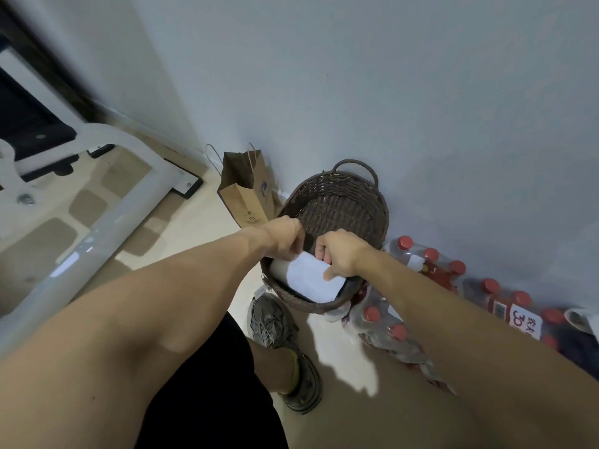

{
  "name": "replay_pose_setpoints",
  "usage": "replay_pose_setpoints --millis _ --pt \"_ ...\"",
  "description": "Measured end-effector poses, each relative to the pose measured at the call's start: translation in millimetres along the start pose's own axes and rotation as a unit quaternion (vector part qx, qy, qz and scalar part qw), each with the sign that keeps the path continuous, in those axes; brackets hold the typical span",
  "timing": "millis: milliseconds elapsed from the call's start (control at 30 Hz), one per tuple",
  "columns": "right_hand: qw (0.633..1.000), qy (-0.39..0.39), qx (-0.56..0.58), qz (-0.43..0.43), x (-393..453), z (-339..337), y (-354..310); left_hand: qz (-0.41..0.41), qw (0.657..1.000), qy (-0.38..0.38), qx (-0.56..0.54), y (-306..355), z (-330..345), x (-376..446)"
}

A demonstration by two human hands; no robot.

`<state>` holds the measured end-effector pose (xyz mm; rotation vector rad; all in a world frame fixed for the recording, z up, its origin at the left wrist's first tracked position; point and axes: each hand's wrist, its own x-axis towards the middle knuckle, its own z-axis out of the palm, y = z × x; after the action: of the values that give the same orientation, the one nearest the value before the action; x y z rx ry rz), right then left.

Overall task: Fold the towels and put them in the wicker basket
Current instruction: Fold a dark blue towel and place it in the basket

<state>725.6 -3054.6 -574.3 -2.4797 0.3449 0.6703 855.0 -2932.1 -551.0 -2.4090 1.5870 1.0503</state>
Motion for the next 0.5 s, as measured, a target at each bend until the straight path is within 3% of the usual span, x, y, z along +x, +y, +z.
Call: replay_pose_setpoints --millis 100,233,400,500 --pt "0.997 0.056 0.061 0.008 -19.9 -15.2 5.2 -0.005 0.999 0.009 -0.046 6.0 -20.6 1.5" --pt "0.961 0.131 0.24 0.046 -100.8 -45.0 44.4 0.046 0.988 0.122 -0.085 45.1 -48.0 7.8" --pt "0.922 0.218 0.29 0.137 -260.6 -64.8 122.1 0.181 0.97 0.147 -0.068 151.3 -49.6 9.1" --pt "0.869 0.281 0.353 0.204 -353.1 -60.2 162.6 0.275 0.951 0.141 -0.004 232.1 -33.9 6.1"
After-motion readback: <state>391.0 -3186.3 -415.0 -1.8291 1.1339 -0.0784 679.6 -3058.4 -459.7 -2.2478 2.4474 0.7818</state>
